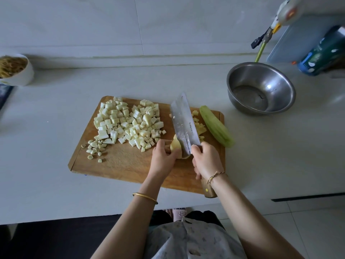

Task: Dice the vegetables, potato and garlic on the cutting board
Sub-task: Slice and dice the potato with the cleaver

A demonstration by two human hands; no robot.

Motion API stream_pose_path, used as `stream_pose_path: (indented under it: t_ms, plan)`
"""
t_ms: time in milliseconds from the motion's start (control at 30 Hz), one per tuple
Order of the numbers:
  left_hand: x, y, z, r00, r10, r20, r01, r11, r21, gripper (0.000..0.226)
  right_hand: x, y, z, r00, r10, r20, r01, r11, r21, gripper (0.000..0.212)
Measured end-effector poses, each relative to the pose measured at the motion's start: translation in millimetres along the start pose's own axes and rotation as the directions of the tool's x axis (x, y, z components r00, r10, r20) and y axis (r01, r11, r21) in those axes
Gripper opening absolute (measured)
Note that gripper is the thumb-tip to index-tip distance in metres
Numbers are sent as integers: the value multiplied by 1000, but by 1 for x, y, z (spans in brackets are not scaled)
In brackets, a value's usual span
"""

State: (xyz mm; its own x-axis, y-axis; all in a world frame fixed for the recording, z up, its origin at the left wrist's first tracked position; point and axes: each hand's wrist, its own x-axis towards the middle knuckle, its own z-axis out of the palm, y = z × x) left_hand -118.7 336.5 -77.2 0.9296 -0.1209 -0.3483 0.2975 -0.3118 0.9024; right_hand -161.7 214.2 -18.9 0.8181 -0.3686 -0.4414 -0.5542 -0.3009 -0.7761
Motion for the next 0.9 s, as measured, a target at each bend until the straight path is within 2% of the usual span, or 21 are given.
stream_pose_path:
  t_ms: [100,233,433,700,800,900]
  plan:
    - [-2,3,0,1000,-7,-7,7,1000,-22,24,-4,-3,-12,999,-37,-22,38,998,50,24]
    - [-2,6,-1,1000,-22,-3,22,999,-42,24,-13,-4,-18,994,-105,-13,105,994,-18,30]
    - [-1,7,0,999,-38,-6,38,999,-36,21,-17,-4,-15,994,-109,18,111,990,-89,28]
    - [2,-1,2,998,-1,-65,7,995,102,15,-20,3,-10,991,-134,-1,132,984,-120,30]
    - [3,0,3,998,11,-58,-4,993,120,24,-18,3,-15,988,-150,-40,146,985,-96,31]
    - [0,7,4,998,52,-23,-45,969,244,51,-13,2,-25,987,-151,-60,145,986,-84,30]
